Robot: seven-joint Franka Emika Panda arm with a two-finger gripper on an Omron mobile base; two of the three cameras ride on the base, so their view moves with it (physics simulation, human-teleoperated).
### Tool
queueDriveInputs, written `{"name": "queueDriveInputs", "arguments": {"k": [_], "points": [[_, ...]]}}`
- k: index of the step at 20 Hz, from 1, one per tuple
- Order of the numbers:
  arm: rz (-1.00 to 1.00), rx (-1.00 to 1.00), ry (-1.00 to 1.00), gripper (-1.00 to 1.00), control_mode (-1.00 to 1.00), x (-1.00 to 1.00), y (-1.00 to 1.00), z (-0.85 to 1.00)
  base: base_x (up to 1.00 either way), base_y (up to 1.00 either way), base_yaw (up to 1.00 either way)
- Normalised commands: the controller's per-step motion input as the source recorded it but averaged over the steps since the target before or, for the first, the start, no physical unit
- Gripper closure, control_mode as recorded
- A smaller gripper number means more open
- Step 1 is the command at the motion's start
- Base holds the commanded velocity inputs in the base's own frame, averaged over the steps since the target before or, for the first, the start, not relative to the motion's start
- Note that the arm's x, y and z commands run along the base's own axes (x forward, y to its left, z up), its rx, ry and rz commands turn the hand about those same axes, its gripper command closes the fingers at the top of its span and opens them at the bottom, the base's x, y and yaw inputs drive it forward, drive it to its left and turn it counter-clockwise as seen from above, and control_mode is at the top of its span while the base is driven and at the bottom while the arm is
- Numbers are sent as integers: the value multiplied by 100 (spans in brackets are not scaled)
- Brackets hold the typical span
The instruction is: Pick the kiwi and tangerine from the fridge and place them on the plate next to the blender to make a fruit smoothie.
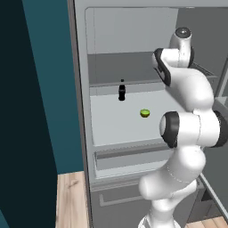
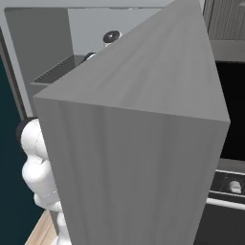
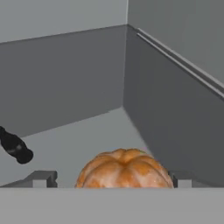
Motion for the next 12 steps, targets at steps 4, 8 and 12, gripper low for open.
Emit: {"name": "queueDriveInputs", "arguments": {"k": [4, 8, 12], "points": [[2, 2, 0, -100, -100, 27, -36, -20, 0, 0, 0], [5, 0, -1, 100, -100, -7, -12, -71, 0, 0, 0], [4, 0, -7, 100, -100, -18, 0, -80, 0, 0, 0]]}}
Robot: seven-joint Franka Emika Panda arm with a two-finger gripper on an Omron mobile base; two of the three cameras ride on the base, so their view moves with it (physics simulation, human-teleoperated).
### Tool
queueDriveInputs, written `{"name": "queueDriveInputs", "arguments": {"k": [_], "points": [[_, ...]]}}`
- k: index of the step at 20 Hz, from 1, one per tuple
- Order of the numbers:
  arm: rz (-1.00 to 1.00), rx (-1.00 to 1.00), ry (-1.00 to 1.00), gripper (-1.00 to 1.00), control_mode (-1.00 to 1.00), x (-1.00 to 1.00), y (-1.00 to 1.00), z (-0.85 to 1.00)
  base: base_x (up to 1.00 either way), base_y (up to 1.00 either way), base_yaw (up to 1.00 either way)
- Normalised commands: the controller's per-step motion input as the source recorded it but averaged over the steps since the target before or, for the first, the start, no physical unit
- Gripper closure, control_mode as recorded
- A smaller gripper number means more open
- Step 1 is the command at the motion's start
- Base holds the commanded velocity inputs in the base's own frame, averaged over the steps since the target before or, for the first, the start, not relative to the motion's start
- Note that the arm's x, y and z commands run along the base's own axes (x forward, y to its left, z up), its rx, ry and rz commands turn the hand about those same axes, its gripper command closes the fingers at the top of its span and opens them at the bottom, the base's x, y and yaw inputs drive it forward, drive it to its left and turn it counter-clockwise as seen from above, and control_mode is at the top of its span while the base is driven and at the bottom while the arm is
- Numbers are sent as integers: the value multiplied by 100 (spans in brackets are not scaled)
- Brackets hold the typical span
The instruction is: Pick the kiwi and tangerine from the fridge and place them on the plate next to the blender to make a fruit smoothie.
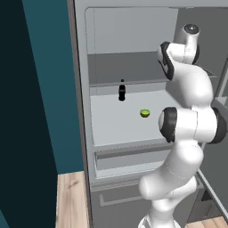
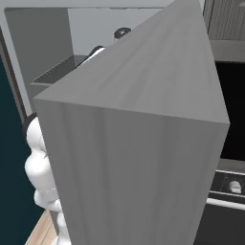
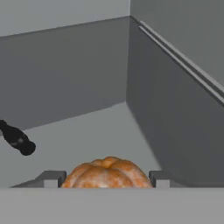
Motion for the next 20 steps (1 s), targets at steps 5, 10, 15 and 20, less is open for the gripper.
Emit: {"name": "queueDriveInputs", "arguments": {"k": [5, 10, 15, 20], "points": [[0, 0, -11, 100, -100, 4, -1, -23, 0, 0, 0], [0, -3, -37, 100, -100, -41, 9, 0, 0, 0, 0], [0, -5, -52, 100, -100, -89, 30, 19, 0, 0, 0], [1, -1, -28, 100, -100, -100, 44, 90, 0, 0, 0]]}}
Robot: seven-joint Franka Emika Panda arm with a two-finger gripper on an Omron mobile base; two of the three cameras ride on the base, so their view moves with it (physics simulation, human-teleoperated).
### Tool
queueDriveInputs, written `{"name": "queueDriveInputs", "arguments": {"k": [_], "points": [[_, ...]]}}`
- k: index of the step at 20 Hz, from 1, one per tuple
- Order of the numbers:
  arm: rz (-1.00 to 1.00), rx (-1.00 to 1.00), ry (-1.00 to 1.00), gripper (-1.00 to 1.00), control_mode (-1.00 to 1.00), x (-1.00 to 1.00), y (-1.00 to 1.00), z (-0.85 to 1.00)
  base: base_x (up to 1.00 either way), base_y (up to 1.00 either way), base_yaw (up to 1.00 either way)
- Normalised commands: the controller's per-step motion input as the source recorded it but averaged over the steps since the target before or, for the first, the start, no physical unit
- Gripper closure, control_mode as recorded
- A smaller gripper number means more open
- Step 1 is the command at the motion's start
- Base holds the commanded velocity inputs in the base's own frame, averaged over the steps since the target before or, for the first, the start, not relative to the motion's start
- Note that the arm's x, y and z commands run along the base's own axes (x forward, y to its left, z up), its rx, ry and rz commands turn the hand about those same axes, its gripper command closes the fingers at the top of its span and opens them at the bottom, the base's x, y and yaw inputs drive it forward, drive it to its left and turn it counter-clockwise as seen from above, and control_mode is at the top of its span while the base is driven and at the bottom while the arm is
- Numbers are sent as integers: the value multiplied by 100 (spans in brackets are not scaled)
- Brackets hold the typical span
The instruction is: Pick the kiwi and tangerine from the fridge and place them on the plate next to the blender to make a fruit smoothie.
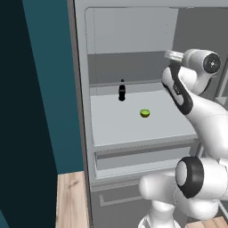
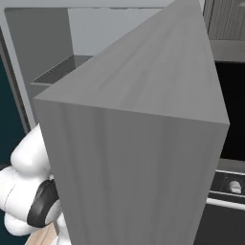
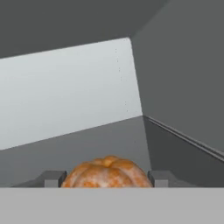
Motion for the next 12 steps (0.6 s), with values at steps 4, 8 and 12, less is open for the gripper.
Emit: {"name": "queueDriveInputs", "arguments": {"k": [4, 8, 12], "points": [[9, 0, 0, 100, -100, -100, 48, 97, 0, 0, 0], [18, 0, 11, 100, -100, -100, 44, 60, 0, 0, 0], [17, 0, 22, 100, -100, -100, 39, 8, 0, 0, 0]]}}
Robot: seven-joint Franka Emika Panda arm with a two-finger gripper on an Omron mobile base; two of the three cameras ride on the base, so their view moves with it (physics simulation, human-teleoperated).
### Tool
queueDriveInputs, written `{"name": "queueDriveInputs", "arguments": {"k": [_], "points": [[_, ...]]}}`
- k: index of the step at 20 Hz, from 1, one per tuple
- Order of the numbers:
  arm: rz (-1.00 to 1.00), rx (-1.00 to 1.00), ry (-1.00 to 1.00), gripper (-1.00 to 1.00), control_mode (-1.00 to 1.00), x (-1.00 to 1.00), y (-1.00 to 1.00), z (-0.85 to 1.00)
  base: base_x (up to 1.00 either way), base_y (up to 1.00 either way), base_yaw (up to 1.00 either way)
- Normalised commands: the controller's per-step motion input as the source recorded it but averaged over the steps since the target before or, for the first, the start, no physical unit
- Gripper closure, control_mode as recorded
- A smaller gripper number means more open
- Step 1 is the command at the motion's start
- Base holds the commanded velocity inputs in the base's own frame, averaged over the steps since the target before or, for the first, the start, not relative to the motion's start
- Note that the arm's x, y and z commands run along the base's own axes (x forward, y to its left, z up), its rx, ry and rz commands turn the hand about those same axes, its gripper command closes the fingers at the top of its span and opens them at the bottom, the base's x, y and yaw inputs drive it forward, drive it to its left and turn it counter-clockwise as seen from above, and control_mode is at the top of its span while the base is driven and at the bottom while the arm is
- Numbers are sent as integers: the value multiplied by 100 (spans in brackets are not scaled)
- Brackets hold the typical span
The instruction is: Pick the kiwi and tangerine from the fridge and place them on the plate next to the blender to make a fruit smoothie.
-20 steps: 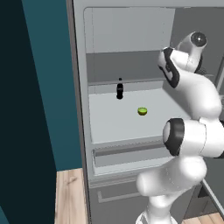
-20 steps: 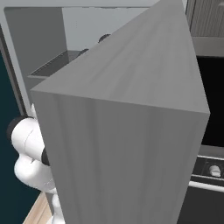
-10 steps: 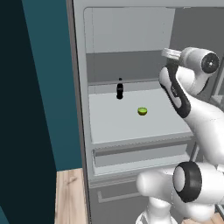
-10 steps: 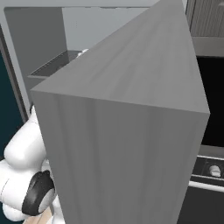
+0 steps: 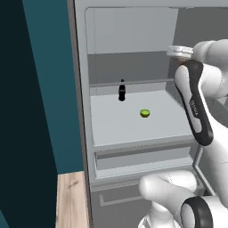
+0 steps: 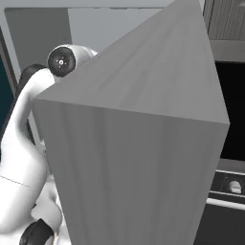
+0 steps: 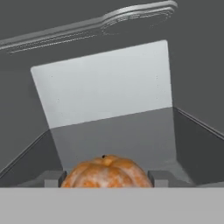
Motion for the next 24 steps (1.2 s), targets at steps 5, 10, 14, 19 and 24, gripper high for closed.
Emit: {"name": "queueDriveInputs", "arguments": {"k": [5, 10, 14, 19, 24], "points": [[13, -4, 38, 100, -100, -100, 73, -60, 0, 0, 0], [7, -15, 50, 100, -100, -100, 92, -99, 0, 0, 0], [3, -15, 22, 100, -100, -100, 46, -100, 0, 0, 0], [0, -6, 0, 100, -100, -30, 5, -42, 0, 0, 0], [0, 0, 2, 100, -100, -10, 0, -5, 0, 0, 0]]}}
